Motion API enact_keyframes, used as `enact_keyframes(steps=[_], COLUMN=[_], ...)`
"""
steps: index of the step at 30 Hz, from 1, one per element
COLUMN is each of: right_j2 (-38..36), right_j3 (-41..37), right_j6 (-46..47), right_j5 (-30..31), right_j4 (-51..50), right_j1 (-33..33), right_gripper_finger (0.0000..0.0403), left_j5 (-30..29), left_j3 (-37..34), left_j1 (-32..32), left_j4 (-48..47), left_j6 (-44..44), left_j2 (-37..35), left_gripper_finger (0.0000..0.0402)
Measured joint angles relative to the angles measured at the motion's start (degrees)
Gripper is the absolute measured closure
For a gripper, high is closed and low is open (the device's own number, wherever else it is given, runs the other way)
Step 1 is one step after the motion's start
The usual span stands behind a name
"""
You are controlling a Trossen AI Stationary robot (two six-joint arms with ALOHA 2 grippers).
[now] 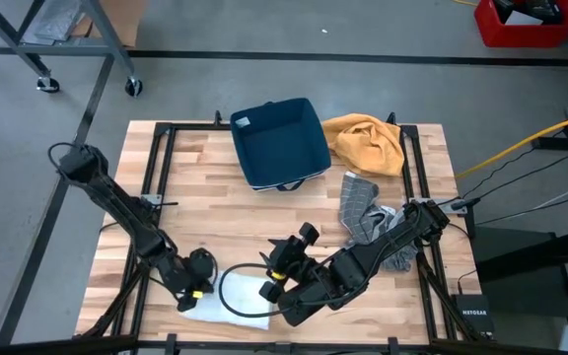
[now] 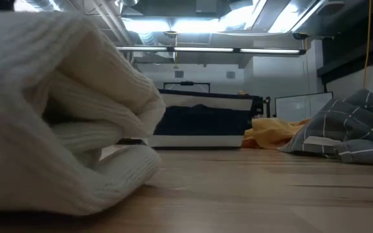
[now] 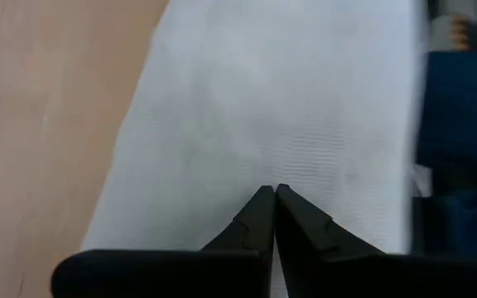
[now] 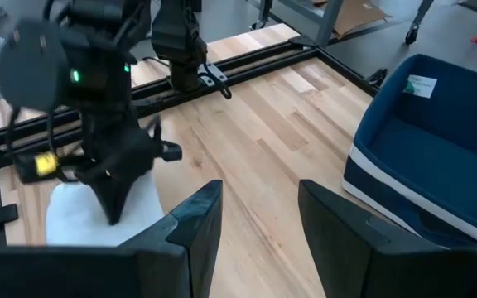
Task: Fold towel
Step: Move the white patterned towel to the top left
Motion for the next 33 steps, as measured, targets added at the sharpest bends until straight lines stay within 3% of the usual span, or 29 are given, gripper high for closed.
enact_keyframes(steps=[7, 21, 33], right_j2=[0.0, 0.0, 0.0], right_j3=[0.0, 0.0, 0.0], right_j6=[-0.1, -0.3, -0.4], right_j5=[0.0, 0.0, 0.0], right_j4=[0.0, 0.0, -0.1], right_j1=[0.0, 0.0, 0.0], right_gripper_finger=[0.0237, 0.0237, 0.0237], left_j5=[-7.9, -20.5, -22.6], left_j3=[0.3, 0.1, -0.2], left_j1=[2.6, 14.3, 24.4], left_j4=[-4.0, -32.8, -59.4], left_j6=[-6.1, -9.5, -16.7], left_j2=[5.9, 2.8, 2.7], left_gripper_finger=[0.0396, 0.0396, 0.0396])
